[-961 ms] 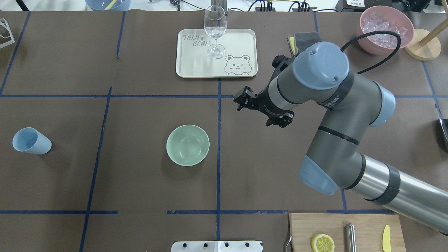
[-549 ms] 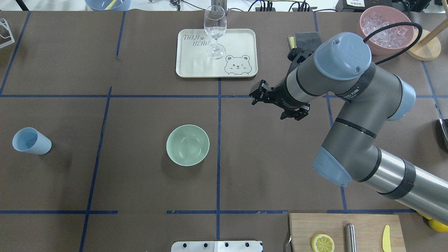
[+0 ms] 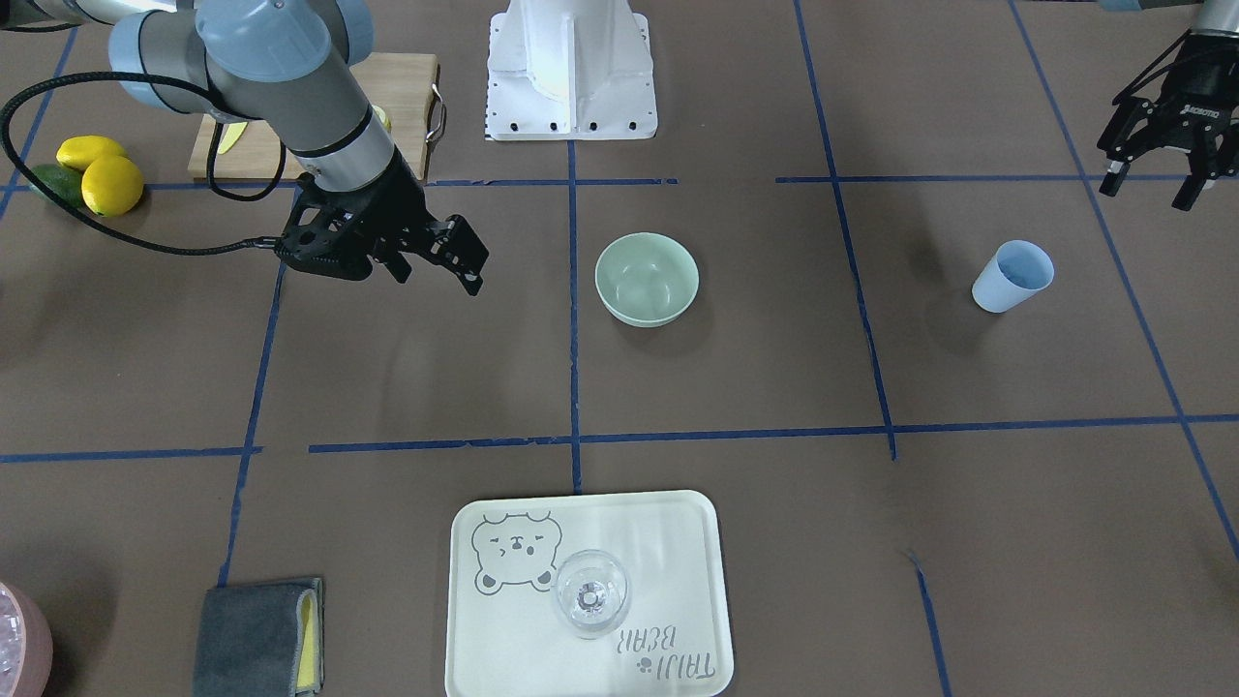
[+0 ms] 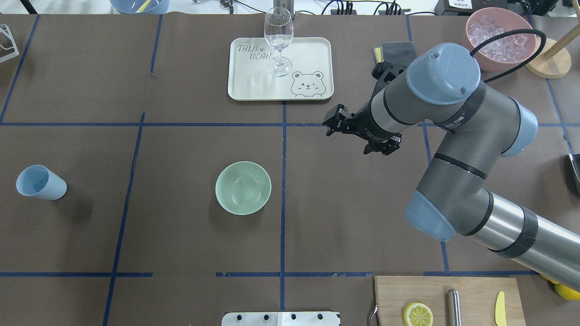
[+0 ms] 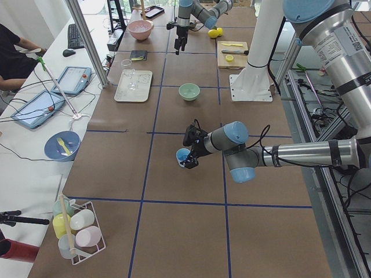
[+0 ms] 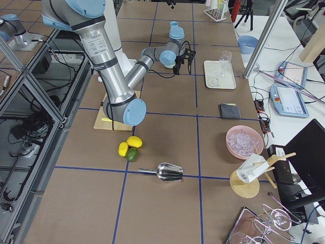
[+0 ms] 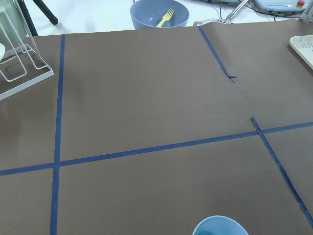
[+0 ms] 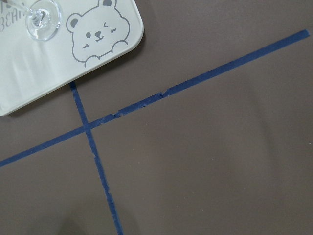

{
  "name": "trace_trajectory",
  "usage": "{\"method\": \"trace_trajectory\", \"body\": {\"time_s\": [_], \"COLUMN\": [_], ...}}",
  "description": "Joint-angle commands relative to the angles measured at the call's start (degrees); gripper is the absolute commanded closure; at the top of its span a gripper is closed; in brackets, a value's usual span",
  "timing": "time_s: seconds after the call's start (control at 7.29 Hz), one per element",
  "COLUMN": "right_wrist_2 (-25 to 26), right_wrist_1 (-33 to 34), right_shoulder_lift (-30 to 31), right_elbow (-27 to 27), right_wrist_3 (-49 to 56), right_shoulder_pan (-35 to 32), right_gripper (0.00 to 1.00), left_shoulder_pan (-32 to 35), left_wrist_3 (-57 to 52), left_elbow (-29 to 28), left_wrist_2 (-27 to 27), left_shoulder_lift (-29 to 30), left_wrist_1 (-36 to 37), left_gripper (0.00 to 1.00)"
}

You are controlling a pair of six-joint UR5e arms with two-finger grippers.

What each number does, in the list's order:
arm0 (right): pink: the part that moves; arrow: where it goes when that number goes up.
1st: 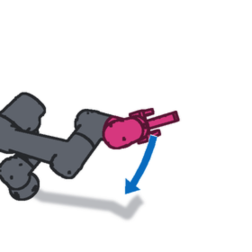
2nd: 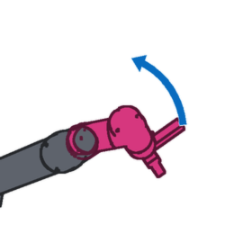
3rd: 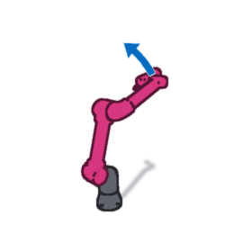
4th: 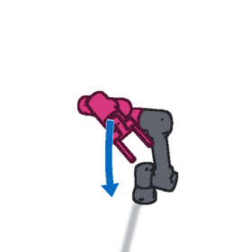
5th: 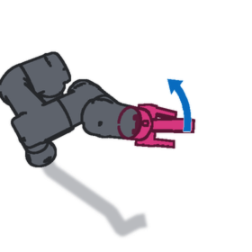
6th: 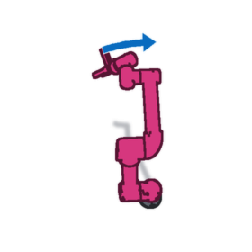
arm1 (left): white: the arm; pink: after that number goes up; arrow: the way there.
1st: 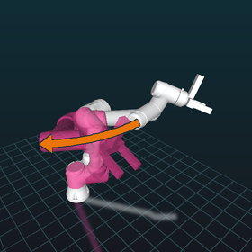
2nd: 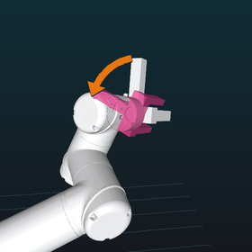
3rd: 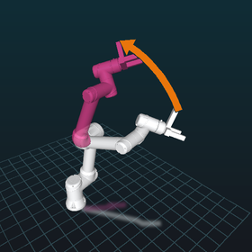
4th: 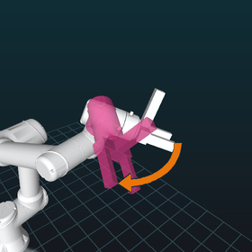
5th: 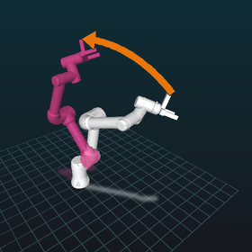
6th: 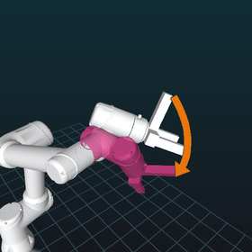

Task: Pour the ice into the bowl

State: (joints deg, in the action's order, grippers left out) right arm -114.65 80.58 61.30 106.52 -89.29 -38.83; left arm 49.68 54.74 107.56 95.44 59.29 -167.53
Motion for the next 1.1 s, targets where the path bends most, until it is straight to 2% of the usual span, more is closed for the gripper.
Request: {"method": "trace_trajectory", "body": {"time_s": [0.0, 0.27, 0.55, 0.69, 0.82, 0.96], "right_wrist_2": [0.1, 0.0, 0.1, -0.2, -0.8, -0.8], "right_wrist_1": [-0.1, -0.1, -0.1, 0.0, 0.3, 0.3], "right_shoulder_lift": [0.1, 0.0, 0.0, 0.1, 0.5, 1.4], "right_elbow": [-0.5, -0.4, -0.1, 0.3, 1.2, 1.4], "right_wrist_3": [0.5, 0.6, 0.6, 1.1, 2.9, 4.7], "right_shoulder_pan": [0.1, 0.2, 0.0, -1.5, -2.7, -3.2], "right_gripper": [0.0, 0.0, 0.0, 0.0, 0.0, 0.0], "left_shoulder_pan": [-14.6, -26.5, -37.1, -39.1, -44.4, -46.2], "left_wrist_3": [10.1, 17.0, 21.9, 23.5, 29.1, 33.2], "left_elbow": [0.0, 0.0, -0.1, -0.8, -0.9, -1.0], "left_wrist_2": [-19.8, -36.2, -49.0, -52.7, -57.2, -59.7], "left_shoulder_lift": [-3.8, -4.4, -4.4, -4.4, -3.1, -2.6], "left_wrist_1": [-3.3, -3.7, -2.4, 0.2, 7.1, 12.2], "left_gripper": [0.0, 0.0, 0.0, 0.01, 0.01, 0.01]}}
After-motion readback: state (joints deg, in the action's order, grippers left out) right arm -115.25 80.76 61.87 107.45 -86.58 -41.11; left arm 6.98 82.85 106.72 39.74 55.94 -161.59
